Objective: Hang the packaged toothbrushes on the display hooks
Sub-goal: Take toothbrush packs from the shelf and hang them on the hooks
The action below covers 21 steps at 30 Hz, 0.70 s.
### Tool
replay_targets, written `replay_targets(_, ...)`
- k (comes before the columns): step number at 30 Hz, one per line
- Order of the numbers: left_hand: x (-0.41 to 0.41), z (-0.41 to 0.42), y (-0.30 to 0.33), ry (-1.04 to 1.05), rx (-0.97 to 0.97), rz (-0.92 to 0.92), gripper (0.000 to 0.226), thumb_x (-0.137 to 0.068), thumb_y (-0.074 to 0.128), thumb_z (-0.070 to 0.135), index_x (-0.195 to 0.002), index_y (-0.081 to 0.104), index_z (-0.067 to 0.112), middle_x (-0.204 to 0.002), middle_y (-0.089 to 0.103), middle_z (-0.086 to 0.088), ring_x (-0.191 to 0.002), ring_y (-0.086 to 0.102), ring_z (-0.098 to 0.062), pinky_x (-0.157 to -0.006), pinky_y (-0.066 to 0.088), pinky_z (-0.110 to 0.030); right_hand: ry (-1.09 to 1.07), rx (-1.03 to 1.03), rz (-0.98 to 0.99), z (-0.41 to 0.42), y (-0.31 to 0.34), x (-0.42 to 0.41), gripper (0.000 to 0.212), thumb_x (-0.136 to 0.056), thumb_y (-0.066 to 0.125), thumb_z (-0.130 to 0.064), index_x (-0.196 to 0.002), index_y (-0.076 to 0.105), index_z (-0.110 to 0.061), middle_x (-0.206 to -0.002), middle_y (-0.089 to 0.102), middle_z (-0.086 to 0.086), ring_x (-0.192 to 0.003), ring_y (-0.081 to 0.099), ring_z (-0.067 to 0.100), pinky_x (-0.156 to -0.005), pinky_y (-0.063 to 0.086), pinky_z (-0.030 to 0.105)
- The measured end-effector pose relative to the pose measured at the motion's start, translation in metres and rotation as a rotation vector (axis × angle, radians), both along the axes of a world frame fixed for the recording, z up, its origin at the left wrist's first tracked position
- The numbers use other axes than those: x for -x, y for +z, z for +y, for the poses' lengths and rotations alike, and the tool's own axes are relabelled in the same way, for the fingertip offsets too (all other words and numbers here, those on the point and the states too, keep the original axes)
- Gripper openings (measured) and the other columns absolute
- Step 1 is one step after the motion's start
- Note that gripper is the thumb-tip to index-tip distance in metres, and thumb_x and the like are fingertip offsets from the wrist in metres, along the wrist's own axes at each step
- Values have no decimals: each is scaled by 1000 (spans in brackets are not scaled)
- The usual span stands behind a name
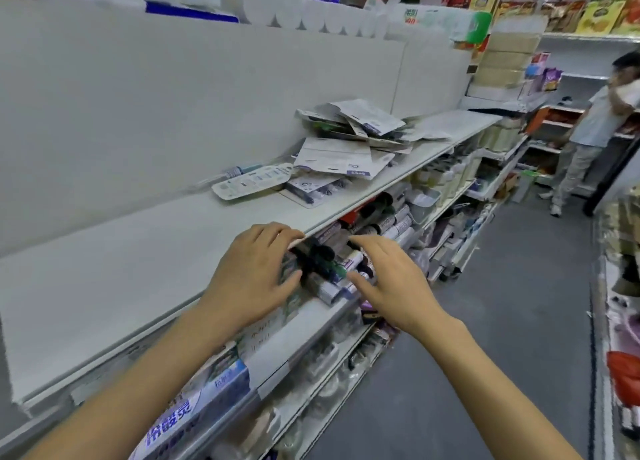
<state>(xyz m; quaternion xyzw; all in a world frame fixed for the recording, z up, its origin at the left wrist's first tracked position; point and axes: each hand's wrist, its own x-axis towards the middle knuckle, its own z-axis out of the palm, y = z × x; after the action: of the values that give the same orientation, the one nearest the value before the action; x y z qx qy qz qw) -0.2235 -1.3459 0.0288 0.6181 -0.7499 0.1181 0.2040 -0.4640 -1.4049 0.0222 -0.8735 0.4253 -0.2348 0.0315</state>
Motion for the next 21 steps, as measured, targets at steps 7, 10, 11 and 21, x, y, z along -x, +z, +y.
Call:
replay_targets(7, -7, -90, 10, 250, -28, 2, 62, -86, 54, 49, -143, 43, 26, -142, 47, 3, -128, 46, -21, -102, 44, -40, 142, 69, -11, -146, 14, -2, 55, -97, 60, -37, -146, 43, -19, -147, 46, -2, -138, 37, 17, -112, 35, 33)
replay_targets(10, -12, -128, 17, 350, -53, -3, 64, -89, 59, 45, -147, 39, 27, -147, 43, 2, -132, 43, -24, -105, 42, -42, 200, 133, -37, -200, 23, -4, 53, -93, 66, -27, -141, 49, -14, -143, 49, 2, -134, 41, 22, -110, 39, 36)
replay_targets(11, -15, -139, 20, 385, -63, -7, 64, -89, 60, 44, -147, 39, 26, -148, 43, 1, -133, 43, -25, -105, 42, -43, 214, 150, -58, -217, 24, -6, 54, -90, 69, -23, -139, 51, -12, -141, 50, 4, -133, 42, 24, -110, 41, 38)
replay_targets(21, -47, -182, 12, 728, -277, 12, 67, -99, 43, 46, -157, 18, 23, -165, 19, -1, -148, 26, -26, -115, 33, -42, 326, 207, -165, -321, 10, -13, 52, -75, 80, -14, -123, 63, -12, -126, 63, 2, -119, 54, 25, -102, 44, 38)
